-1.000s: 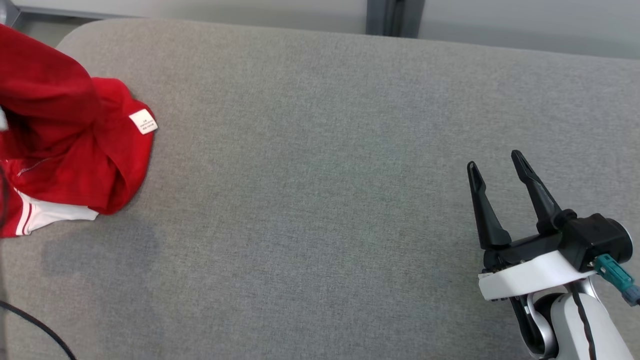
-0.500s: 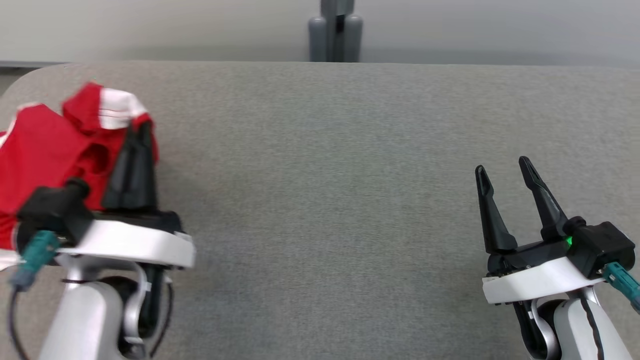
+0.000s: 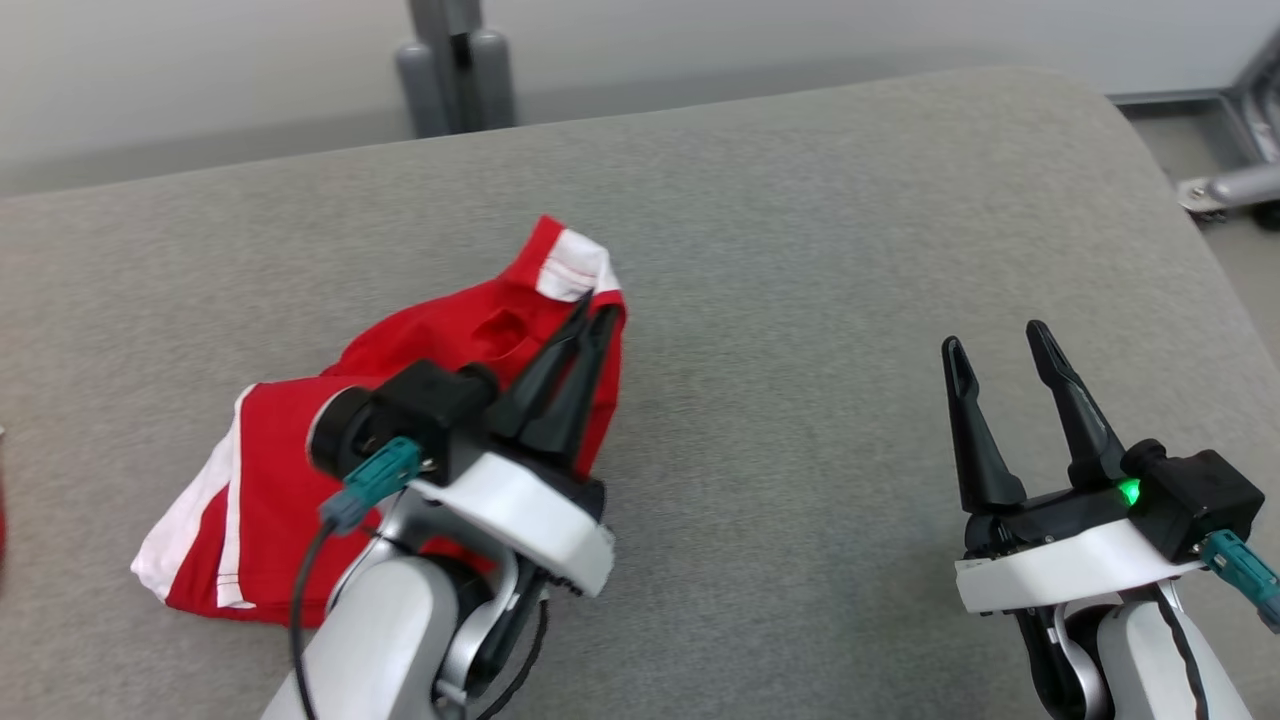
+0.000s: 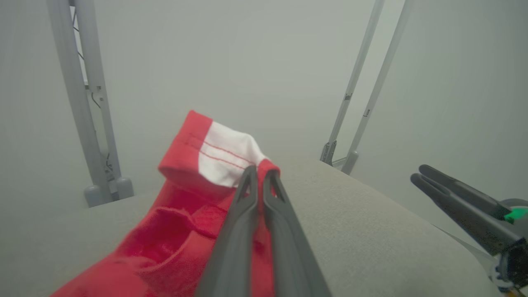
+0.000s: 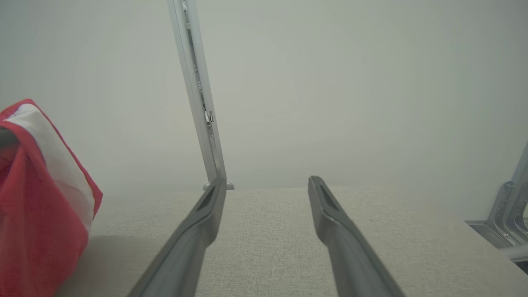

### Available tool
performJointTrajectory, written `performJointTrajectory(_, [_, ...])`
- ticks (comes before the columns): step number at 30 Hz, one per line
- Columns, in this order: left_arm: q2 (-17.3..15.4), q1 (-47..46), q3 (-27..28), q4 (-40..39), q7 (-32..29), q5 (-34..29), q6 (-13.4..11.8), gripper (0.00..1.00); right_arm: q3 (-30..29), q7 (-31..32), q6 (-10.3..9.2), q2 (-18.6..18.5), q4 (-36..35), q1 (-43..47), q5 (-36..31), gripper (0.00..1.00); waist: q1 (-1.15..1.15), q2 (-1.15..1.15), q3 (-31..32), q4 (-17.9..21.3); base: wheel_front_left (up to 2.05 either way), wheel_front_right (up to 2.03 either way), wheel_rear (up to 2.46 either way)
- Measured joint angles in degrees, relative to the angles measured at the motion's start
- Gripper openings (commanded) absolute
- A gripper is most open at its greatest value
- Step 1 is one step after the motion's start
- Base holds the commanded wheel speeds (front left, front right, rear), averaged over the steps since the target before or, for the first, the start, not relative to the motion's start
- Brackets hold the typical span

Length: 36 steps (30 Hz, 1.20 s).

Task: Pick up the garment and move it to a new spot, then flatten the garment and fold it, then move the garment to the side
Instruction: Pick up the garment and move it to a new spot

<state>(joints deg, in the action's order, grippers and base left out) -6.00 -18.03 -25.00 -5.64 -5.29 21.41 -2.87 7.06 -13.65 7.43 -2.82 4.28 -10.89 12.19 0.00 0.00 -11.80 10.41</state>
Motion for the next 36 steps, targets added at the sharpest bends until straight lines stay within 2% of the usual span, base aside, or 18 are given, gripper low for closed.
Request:
performJointTrajectory(6, [1.9, -6.5, -4.5, 9.0, -1.2, 0.8, 3.1, 0.00, -0.1, -0.5, 0.00, 0.0, 0.4, -0.3, 0.8, 1.00, 0.00, 0.00, -1.5, 5.4, 0.00, 0.00, 0.00])
performJointTrajectory(10, [2.7, -9.6, -5.6, 17.6, -1.0, 2.3, 3.9, 0.00, 0.5, -0.7, 0.00, 0.0, 0.9, -0.6, 1.7, 1.00, 0.00, 0.00, -2.9, 8.0, 0.00, 0.00, 0.00])
performJointTrajectory(11, [2.9, -10.2, -5.7, 19.5, -1.2, 2.9, 3.9, 0.46, 0.5, -0.8, 0.00, 0.0, 1.0, -0.7, 1.9, 1.00, 0.00, 0.00, -3.3, 8.4, 0.00, 0.00, 0.00])
performJointTrajectory(12, [2.9, -10.7, -5.7, 21.0, -1.1, 3.4, 4.1, 1.00, 0.6, -1.0, 0.00, 0.0, 1.2, -0.7, 2.1, 1.00, 0.00, 0.00, -3.8, 8.7, 0.00, 0.00, 0.00])
performJointTrajectory(16, [3.0, -12.3, -6.8, 24.4, 0.6, 4.1, 4.9, 1.00, 0.4, -1.1, 0.00, 0.0, 1.7, -0.9, 2.3, 1.00, 0.00, 0.00, -4.8, 9.0, 0.00, 0.00, 0.00])
performJointTrajectory(21, [3.0, -12.7, -7.0, 26.0, 3.1, 4.5, 5.0, 1.00, -0.6, -1.3, 0.00, 0.0, 2.0, -1.2, 2.2, 1.00, 0.00, 0.00, -4.6, 7.3, 0.00, 0.00, 0.00])
performJointTrajectory(28, [0.4, -11.1, -2.8, 25.8, 8.6, 4.9, 2.2, 1.00, -1.6, -1.3, 0.00, 0.0, 2.1, -1.5, 1.3, 1.00, 0.00, 0.00, -3.6, 4.1, 0.00, 0.00, 0.00])
performJointTrajectory(31, [-1.5, -10.2, -0.1, 25.2, 10.4, 6.0, 1.4, 1.00, -2.0, -1.4, 0.00, 0.0, 2.1, -1.4, 0.7, 1.00, 0.00, 0.00, -2.9, 2.1, 0.00, 0.00, 0.00])
performJointTrajectory(36, [-5.4, -8.0, 4.7, 24.0, 13.6, 6.5, -1.6, 1.00, -2.4, -1.1, 0.00, 0.0, 2.2, -0.8, -0.6, 1.00, 0.00, 0.00, -1.4, -1.3, 0.00, 0.00, 0.00])
